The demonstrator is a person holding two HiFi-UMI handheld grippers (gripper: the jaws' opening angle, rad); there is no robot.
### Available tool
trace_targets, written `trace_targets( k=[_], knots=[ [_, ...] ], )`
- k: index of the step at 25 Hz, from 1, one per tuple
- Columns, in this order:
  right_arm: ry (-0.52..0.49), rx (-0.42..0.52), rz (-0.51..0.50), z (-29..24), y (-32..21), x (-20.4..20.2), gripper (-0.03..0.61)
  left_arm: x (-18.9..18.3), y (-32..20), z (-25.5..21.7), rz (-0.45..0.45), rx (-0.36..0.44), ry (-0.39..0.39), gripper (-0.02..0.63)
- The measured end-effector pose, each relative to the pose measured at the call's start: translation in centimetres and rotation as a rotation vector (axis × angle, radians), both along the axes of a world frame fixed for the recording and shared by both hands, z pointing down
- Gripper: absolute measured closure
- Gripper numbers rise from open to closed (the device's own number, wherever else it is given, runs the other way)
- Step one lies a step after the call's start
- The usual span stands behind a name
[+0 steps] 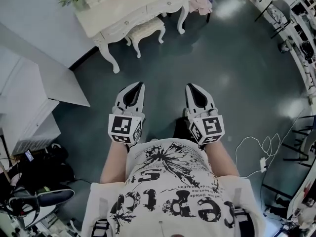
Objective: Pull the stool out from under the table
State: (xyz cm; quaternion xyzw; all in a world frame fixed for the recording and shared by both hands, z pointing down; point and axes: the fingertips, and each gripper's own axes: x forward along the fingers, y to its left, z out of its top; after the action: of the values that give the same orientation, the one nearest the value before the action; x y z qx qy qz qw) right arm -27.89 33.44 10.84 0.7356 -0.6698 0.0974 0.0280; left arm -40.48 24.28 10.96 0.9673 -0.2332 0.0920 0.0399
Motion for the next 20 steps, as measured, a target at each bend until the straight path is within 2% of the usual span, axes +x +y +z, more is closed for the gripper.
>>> trace_targets(
  k=[4, 6, 8, 13, 20],
  knots=[
    [0.000, -0.023, -0.073, 0.8, -2.5, 5.7, 0.548, 5.6, -2.1, 0.4, -0.051, -0.003, -0.012, 0.597],
    [-0.014, -0.043, -0.117, 1.3, -3.6, 9.2, 0.432, 9.0, -2.8, 0.6, -0.073, -0.006, -0.018, 0.597],
    [-0.026, -0.060, -0.145, 1.8, -4.8, 13.1, 0.400, 12.5, -3.5, 0.8, -0.101, -0.015, -0.019, 0.597],
    [-0.023, -0.090, -0.202, 2.2, -7.4, 22.0, 0.385, 20.1, -5.1, 1.3, -0.158, -0.050, -0.005, 0.597],
    [-0.002, -0.140, -0.289, 5.4, -12.7, 29.1, 0.376, 25.8, -8.2, 3.9, -0.235, -0.091, -0.028, 0.597]
  ],
)
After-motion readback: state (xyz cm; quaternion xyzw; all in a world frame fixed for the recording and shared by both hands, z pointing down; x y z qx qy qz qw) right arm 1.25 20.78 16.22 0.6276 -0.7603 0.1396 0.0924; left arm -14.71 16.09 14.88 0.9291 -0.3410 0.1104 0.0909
